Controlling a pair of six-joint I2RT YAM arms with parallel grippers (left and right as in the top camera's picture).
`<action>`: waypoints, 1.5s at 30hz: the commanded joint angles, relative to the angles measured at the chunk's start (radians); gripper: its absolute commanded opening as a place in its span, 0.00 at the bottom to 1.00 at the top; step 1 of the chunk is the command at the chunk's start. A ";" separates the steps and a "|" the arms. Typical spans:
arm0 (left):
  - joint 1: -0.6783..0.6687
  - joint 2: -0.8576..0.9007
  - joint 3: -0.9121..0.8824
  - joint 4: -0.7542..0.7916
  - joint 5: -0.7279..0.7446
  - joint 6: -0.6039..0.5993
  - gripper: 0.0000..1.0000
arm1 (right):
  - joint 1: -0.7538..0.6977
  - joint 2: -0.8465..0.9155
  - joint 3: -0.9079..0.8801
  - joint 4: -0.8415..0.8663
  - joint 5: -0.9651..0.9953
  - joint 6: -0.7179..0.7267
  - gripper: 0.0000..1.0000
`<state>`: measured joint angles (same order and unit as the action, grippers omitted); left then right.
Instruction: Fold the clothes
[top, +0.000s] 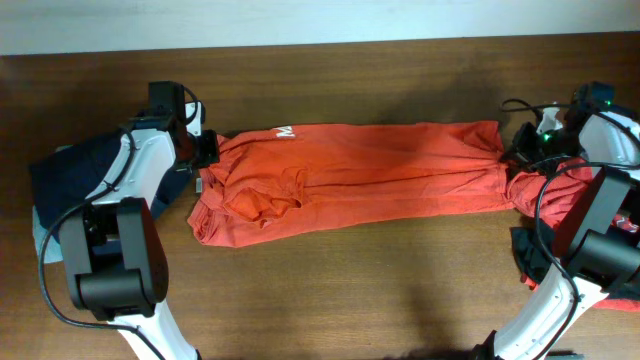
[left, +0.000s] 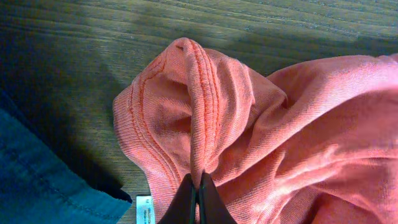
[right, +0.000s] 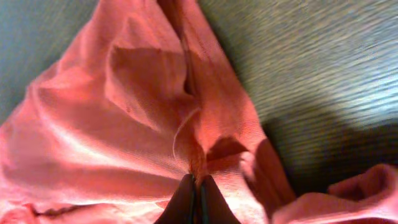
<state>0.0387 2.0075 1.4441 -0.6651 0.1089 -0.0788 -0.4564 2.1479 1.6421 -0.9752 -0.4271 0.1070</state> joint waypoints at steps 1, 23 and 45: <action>0.002 0.008 0.016 -0.001 0.000 -0.002 0.00 | -0.002 -0.004 0.017 0.010 0.089 -0.048 0.04; -0.061 -0.294 0.332 -0.317 0.094 0.027 0.21 | -0.097 -0.003 0.078 -0.204 0.127 0.044 0.16; -0.202 -0.253 0.326 -0.380 -0.091 0.134 0.32 | -0.325 -0.060 -0.079 -0.061 -0.019 -0.059 0.16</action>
<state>-0.1661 1.7290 1.7710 -1.0504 0.0250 0.0425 -0.8097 2.1067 1.5253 -1.0409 -0.1703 0.2039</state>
